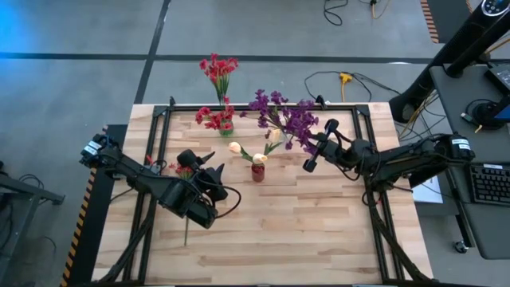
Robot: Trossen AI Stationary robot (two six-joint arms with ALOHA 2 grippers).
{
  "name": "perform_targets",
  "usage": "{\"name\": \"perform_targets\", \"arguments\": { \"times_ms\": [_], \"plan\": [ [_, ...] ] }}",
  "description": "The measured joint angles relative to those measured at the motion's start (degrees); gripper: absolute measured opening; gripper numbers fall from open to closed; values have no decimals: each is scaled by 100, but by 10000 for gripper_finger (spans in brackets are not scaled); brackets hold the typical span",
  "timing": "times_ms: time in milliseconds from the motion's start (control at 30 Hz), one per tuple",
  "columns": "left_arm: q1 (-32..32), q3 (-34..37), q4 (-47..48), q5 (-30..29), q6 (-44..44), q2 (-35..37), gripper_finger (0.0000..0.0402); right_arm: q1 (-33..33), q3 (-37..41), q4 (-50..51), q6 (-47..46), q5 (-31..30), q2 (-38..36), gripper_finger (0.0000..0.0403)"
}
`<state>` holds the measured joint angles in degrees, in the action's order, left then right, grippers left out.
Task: Sort flowers into vase by color
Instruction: Put the purple flowers into the transparent vase
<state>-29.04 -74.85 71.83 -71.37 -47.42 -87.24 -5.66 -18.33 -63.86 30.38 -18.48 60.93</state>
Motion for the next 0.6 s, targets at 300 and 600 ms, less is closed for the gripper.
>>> {"name": "perform_targets", "arguments": {
  "times_ms": [300, 600],
  "plan": [
    [2, 0, -2, 2, 0, 0, 210, 0, 0, 57, -236, 4, 0, 18],
    [0, 0, 0, 2, 0, 0, 210, 0, 0, 66, -292, 24, -2, 24]
  ]
}}
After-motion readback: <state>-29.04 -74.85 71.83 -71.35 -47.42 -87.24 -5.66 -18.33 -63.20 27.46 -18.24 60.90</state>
